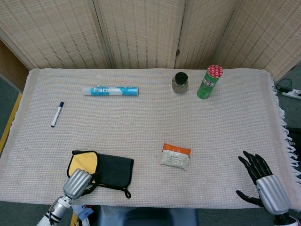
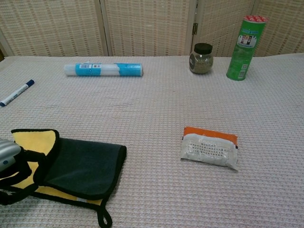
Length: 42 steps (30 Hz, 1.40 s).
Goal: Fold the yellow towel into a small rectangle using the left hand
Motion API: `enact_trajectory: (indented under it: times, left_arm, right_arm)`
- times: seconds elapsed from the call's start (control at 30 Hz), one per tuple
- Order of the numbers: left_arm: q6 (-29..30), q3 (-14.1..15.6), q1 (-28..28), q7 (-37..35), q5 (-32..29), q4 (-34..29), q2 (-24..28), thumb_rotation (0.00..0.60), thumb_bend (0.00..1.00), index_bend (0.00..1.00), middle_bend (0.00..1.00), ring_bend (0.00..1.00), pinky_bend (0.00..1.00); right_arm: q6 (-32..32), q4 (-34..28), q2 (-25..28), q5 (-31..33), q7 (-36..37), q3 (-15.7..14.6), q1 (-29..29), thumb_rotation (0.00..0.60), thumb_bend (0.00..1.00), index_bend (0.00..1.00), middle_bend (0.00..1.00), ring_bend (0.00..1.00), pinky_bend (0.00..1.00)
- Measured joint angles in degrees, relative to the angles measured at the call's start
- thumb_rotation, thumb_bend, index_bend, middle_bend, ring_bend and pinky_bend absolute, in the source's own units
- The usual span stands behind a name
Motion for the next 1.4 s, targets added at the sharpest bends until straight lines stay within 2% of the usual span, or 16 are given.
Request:
enact_trajectory:
  times: [0.2, 0.37, 0.47, 0.63, 0.77, 1.0, 1.13, 1.4]
  left_arm:
    - [0.1, 0.7, 0.4, 0.8, 1.1, -1.7, 1.8, 0.600, 0.47, 0.35, 1.00, 1.00, 1.00]
    - [1.6, 0.8, 0.9, 1.0, 2.0, -3.9, 3.9, 0.600, 0.47, 0.37, 1.00, 1.00, 1.00]
    - [2.4, -0.9, 0.8, 0.6, 1.6, -4.5, 4.7, 0.600, 0.47, 0.39, 1.00, 1.00, 1.00]
    - [1.8, -6.2, -1.3, -0.7, -1.2, -5.4, 6.5, 0.600, 0.49, 0.45, 1.00, 1.00, 1.00]
    - [-2.1, -9.7, -4.2, -0.8, -4.5, -5.7, 8.2, 0.600, 0.49, 0.48, 1.00, 1.00, 1.00]
    - [-15.0, -13.8, -8.9, 0.4, -14.3, -8.7, 12.4, 0.600, 0.49, 0.48, 1.00, 1.00, 1.00]
    - [-20.9, -15.0, -11.3, 2.9, -19.0, -11.3, 14.1, 0.600, 0.49, 0.46, 1.00, 1.00, 1.00]
    - [-25.4, -15.2, -14.6, 9.1, -21.9, -13.4, 14.2, 0.600, 0.49, 0.45, 1.00, 1.00, 1.00]
  right_arm:
    - [-0.4, 0.0, 0.0, 0.2, 0.0, 0.0, 0.2, 0.600, 0.21, 0.00, 0.00, 0.00, 0.00]
    - [-0.4, 0.0, 0.0, 0.0, 0.2, -0.1, 0.2, 0.600, 0.20, 0.00, 0.00, 0.00, 0.00]
    - [-0.7, 0.0, 0.1, 0.1, 0.3, -0.2, 0.3, 0.600, 0.21, 0.00, 0.00, 0.00, 0.00]
    - [-1.4, 0.0, 0.1, 0.5, 0.6, -0.1, 0.7, 0.600, 0.21, 0.00, 0.00, 0.00, 0.00]
    - [-1.7, 0.0, 0.1, 0.8, 0.8, -0.1, 0.8, 0.600, 0.20, 0.00, 0.00, 0.00, 0.00]
    - [-2.0, 0.0, 0.0, 1.7, 0.7, 0.2, 0.8, 0.600, 0.20, 0.00, 0.00, 0.00, 0.00]
    - [-2.7, 0.0, 0.0, 2.0, 0.7, 0.2, 1.1, 0.600, 0.21, 0.00, 0.00, 0.00, 0.00]
    - [-2.8, 0.1, 0.2, 2.5, 1.3, 0.4, 1.3, 0.600, 0.21, 0.00, 0.00, 0.00, 0.00]
